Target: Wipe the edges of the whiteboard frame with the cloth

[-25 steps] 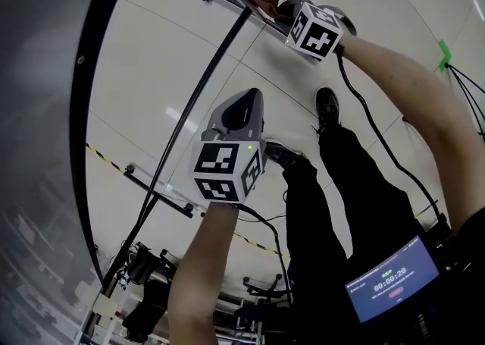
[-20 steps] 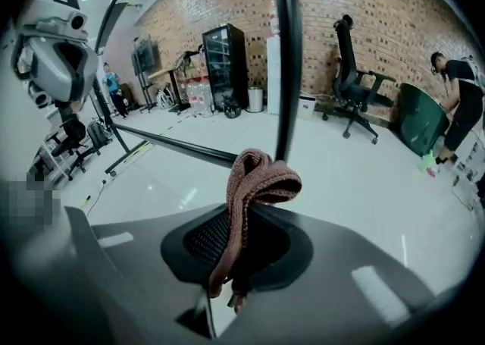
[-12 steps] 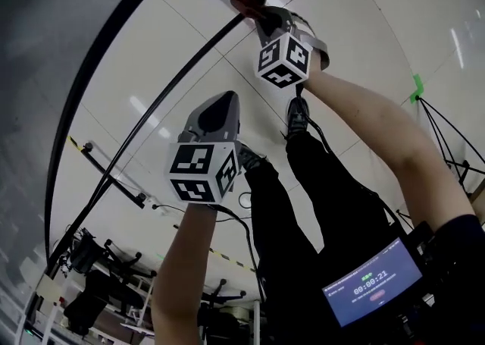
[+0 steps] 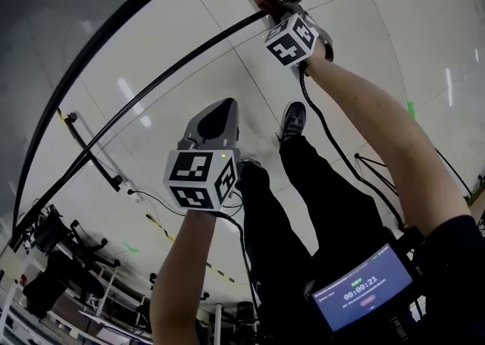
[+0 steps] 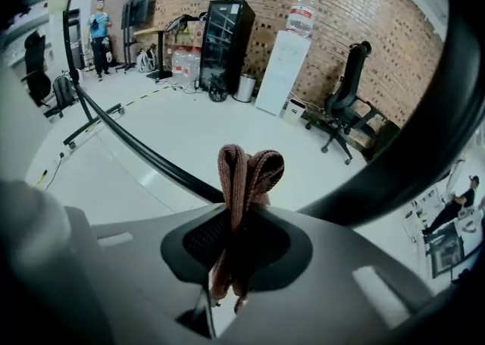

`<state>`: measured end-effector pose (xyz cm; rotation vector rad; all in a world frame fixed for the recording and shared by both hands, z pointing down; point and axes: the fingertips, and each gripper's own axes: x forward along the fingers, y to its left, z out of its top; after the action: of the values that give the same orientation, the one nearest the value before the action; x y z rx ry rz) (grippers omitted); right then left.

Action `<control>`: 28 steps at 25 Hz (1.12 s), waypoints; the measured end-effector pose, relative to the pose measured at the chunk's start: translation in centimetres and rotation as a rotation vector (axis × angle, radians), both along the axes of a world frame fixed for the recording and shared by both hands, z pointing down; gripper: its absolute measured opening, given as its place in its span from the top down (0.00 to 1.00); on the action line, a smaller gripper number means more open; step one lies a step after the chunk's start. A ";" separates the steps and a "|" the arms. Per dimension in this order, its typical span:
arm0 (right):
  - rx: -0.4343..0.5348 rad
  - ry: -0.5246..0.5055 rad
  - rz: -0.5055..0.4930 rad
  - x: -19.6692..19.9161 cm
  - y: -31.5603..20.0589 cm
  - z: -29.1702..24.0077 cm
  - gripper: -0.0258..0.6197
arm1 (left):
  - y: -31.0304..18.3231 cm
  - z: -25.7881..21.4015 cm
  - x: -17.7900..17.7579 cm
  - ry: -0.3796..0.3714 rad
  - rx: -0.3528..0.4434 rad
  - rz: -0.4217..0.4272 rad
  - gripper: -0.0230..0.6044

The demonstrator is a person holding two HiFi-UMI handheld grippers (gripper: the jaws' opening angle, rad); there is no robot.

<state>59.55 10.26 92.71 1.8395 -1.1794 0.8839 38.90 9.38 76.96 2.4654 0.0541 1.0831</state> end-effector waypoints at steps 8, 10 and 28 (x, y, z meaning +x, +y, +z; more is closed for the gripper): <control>-0.038 0.045 -0.168 -3.5 -3.8 0.2 0.87 | -3.2 0.4 -4.0 0.001 0.007 -0.078 0.96; -0.039 0.040 -0.190 -4.9 -4.5 0.2 0.87 | -3.7 0.5 -5.2 -0.002 0.012 -0.098 0.96; -0.099 0.030 -0.353 -13.6 -10.2 1.2 0.87 | -8.8 0.4 -13.5 0.026 -0.012 -0.257 0.96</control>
<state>45.96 0.02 93.94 1.4992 -1.3627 0.6966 25.42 0.62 77.38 2.3951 -0.2418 0.9371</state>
